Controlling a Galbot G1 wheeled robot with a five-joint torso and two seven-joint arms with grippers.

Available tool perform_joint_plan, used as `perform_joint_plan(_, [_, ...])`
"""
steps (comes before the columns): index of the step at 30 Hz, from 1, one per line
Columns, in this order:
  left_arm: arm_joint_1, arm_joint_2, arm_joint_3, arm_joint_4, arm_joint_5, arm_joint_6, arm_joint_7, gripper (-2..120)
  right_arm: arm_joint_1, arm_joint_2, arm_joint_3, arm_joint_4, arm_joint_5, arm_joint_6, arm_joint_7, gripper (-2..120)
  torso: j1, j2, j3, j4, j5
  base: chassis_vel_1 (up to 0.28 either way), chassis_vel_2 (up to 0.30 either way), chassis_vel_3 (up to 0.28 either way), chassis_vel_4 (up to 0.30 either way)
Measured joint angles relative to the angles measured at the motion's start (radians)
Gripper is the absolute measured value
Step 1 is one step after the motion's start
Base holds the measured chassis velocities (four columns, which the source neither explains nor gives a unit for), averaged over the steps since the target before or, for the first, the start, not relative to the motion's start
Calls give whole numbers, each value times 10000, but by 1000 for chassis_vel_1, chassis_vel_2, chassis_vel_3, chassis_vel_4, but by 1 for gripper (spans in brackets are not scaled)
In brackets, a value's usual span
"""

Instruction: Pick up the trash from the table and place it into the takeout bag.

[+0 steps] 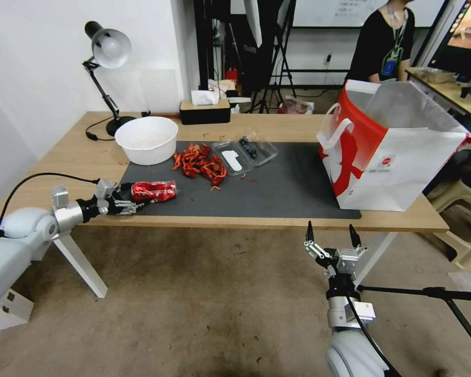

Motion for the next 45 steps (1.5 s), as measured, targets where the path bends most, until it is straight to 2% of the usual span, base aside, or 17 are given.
perform_joint_plan(1, [-59, 0, 33, 58, 5, -12, 77, 57, 0, 4, 0, -4, -15, 0, 1, 100, 0, 0, 0, 0, 0, 0, 0, 0, 0])
perform_joint_plan(2, [-59, 0, 33, 58, 5, -12, 77, 57, 0, 4, 0, -4, -15, 0, 1, 100, 0, 0, 0, 0, 0, 0, 0, 0, 0])
perform_joint_plan(5, [-124, 12, 24, 213, 87, -35, 558, 46, -7, 12, -1, -19, -40, 4, 5, 100, 0, 0, -1, 0, 2, 0, 0, 0, 0])
perform_joint_plan(10, [-120, 10, -58, 303, 216, -24, 993, 46, 3, 15, -5, -19, -48, 4, 9, 100, 0, 0, -2, -1, 3, 0, 0, 0, 0])
perform_joint_plan(14, [-141, 8, -76, 314, 244, -116, 1078, 46, 4, 19, -7, -23, -54, 4, 14, 100, 0, 0, -1, -1, 1, 0, 0, 0, 0])
perform_joint_plan(19, [-269, -29, -94, 104, 124, -244, 1081, 46, -2, 18, -8, -24, -56, 4, 16, 100, 0, -1, 0, 4, -4, 0, 0, 0, 0])
perform_joint_plan(25, [-991, -195, 90, -562, -527, -242, 739, 46, -8, 11, -7, -33, -64, 5, 19, 100, 0, 0, 0, -1, 0, 0, 0, 0, 0])
perform_joint_plan(30, [-2132, -428, 892, -889, -929, -168, 476, 46, -10, 15, 4, -35, -71, 5, 22, 100, 0, 0, 0, -1, 2, 0, 0, 0, 0])
perform_joint_plan(37, [-3449, -936, 1842, -886, -1276, -156, 192, 46, -11, 6, 31, -47, -70, 6, 28, 100, 0, 0, 0, -3, 3, 0, 0, 0, 0])
perform_joint_plan(38, [-3942, -1176, 2285, -814, -1338, -153, 122, 46, -8, 5, 36, -48, -70, 6, 29, 100, 0, 0, 1, -1, 3, 0, 0, 0, 0])
perform_joint_plan(39, [-3942, -1176, 2285, -814, -1338, -153, 122, 46, -8, 5, 36, -48, -70, 6, 29, 100, 0, 0, 1, -1, 3, 0, 0, 0, 0])
perform_joint_plan(42, [-5417, -2016, 3768, -330, -1544, -150, -73, 46, -7, 6, 108, -50, -58, 6, 33, 100, 1, 0, 1, -1, 2, 0, 0, 0, 0])
perform_joint_plan(43, [-5417, -2016, 3768, -330, -1544, -150, -73, 46, -7, 6, 108, -50, -58, 6, 33, 100, 1, 0, 1, -1, 2, 0, 0, 0, 0])
perform_joint_plan(45, [-6034, -2463, 4284, -19, -1584, -153, -158, 46, -15, 23, 139, -56, -55, 6, 35, 100, 1, -1, 0, -1, 6, 0, 0, 0, 0])
